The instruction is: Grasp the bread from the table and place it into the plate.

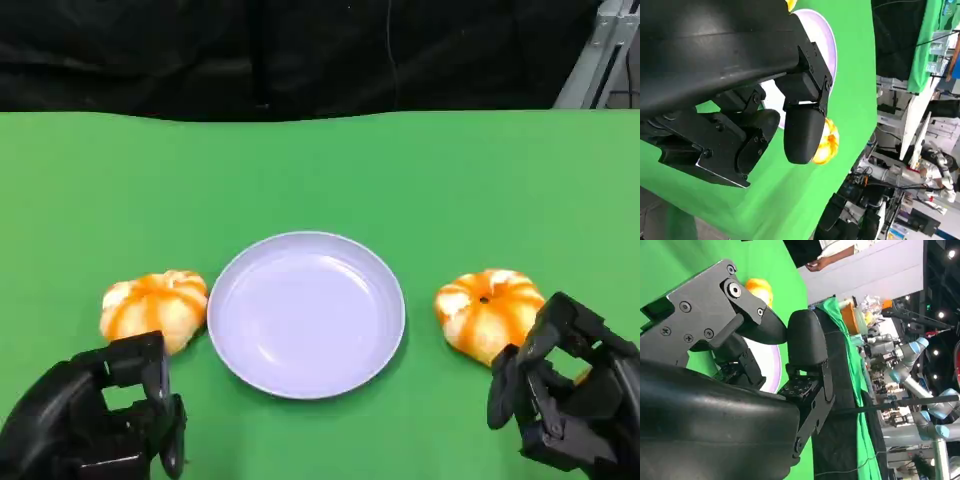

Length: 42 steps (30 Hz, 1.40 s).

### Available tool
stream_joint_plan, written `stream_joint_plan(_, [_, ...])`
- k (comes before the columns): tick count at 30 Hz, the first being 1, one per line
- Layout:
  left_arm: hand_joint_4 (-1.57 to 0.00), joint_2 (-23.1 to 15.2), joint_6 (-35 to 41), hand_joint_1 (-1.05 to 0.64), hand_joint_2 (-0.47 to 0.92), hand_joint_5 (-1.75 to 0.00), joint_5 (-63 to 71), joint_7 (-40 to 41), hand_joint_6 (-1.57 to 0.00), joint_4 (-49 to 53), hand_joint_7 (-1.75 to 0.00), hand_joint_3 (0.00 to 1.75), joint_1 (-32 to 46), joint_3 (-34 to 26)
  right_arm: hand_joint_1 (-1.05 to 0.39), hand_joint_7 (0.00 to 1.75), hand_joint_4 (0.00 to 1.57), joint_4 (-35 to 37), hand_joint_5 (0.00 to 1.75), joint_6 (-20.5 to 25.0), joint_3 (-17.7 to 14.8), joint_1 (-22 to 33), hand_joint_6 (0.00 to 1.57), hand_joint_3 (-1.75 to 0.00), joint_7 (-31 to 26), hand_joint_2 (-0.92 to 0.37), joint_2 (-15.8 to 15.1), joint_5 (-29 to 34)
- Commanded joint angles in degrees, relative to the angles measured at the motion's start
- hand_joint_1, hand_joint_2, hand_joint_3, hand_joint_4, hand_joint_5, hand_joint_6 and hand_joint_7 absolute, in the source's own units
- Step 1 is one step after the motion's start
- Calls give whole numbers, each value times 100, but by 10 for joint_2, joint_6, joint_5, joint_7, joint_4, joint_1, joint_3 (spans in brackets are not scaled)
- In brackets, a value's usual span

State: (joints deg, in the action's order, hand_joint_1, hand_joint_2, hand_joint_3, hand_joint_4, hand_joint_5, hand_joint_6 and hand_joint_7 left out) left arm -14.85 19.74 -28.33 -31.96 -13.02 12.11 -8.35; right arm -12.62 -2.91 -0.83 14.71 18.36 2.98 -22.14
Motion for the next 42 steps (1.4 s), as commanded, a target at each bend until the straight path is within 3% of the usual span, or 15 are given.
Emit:
stream_joint_plan(1, [-80,8,-99,6,57,-174,76,33,-74,5,-161,127,2,8,-15,165,89,-3,175,-5,0,0,70,-133,-4,-42,-1,0])
stream_joint_plan(2, [-71,4,-146,2,56,-159,130,53,-72,5,-140,116,3,20,-15,165,89,-4,175,-3,0,1,70,-133,-6,-42,-2,3])
stream_joint_plan(3, [-60,-1,-182,-3,65,-125,176,69,-69,7,-98,88,3,31,-16,165,89,-4,175,-4,0,1,70,-132,-7,-42,-2,5])
stream_joint_plan(4, [-58,-8,-206,-6,74,-105,213,82,-71,8,-71,67,0,41,-16,165,89,-3,175,-4,0,1,70,-132,-6,-42,-3,4])
stream_joint_plan(6, [-42,-17,-233,-17,88,-65,265,100,-64,10,-27,36,-3,53,-15,164,89,-3,175,-3,0,1,70,-132,-6,-42,-1,0])
stream_joint_plan(7, [-41,-25,-243,-18,89,-58,309,119,-63,1,-21,32,-2,59,-15,164,89,-2,175,-4,-1,0,70,-132,-4,-42,-1,-3])
stream_joint_plan(9, [-23,-42,-260,-39,92,-35,395,157,-49,-9,-4,23,-4,67,-14,164,88,0,175,-6,-1,-1,70,-132,-2,-43,-2,-3])
stream_joint_plan(12, [-10,-61,-277,-61,92,-23,499,212,-38,10,0,21,-19,76,-14,164,88,5,175,-8,-2,-4,70,-133,3,-43,-4,-4])
stream_joint_plan(17, [-1,-101,-277,-80,92,-13,653,288,-29,56,0,16,-67,105,-14,164,88,10,175,-10,-5,-6,70,-133,4,-43,-4,-2])
stream_joint_plan(26, [-5,-137,-226,-82,92,-6,777,285,-29,198,0,3,-202,179,-15,164,89,13,175,-9,-4,-9,71,-132,2,-42,-3,0])
stream_joint_plan(37, [-12,-132,-250,-82,92,-5,763,309,-31,403,0,3,-325,243,-14,164,87,10,175,-12,3,-8,69,-132,-9,-43,2,9])
stream_joint_plan(42, [-11,-133,-254,-83,92,-4,753,320,-31,434,0,5,-341,259,-14,165,87,10,175,-13,3,-8,69,-131,-9,-43,3,11])
